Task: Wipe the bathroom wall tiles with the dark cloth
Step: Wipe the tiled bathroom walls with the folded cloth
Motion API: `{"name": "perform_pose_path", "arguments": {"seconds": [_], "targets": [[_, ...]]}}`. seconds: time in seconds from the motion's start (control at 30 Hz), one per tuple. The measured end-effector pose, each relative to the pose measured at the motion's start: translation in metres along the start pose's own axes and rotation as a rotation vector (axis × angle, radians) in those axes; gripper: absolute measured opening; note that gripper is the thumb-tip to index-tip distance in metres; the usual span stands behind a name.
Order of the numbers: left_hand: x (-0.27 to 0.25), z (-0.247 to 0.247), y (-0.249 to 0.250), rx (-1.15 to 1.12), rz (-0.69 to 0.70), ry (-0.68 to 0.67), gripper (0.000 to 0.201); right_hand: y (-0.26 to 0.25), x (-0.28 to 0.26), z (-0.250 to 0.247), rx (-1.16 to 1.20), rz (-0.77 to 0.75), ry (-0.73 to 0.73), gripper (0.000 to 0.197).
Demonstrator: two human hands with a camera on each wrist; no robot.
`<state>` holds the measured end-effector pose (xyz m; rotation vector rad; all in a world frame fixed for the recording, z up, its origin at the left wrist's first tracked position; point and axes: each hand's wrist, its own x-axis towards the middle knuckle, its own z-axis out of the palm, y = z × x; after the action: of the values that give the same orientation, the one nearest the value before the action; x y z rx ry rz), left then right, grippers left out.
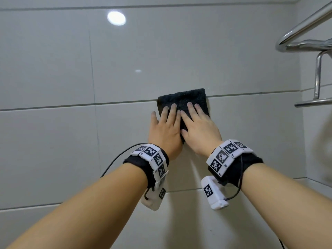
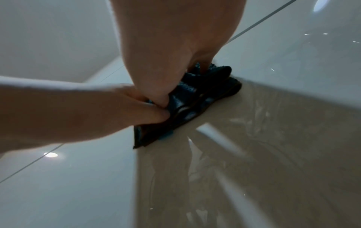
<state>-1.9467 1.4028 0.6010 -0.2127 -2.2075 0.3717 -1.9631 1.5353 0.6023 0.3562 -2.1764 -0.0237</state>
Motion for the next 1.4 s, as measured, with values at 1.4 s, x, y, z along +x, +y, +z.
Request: {"name": "perform_pose_path", "arguments": {"seconds": [1.4], "targets": [[0.048, -0.011, -0.004, 0.096, 0.053, 0.149, 0.069, 0.035, 0.028, -0.006, 0.045, -0.007, 0.069, 0.07]]}}
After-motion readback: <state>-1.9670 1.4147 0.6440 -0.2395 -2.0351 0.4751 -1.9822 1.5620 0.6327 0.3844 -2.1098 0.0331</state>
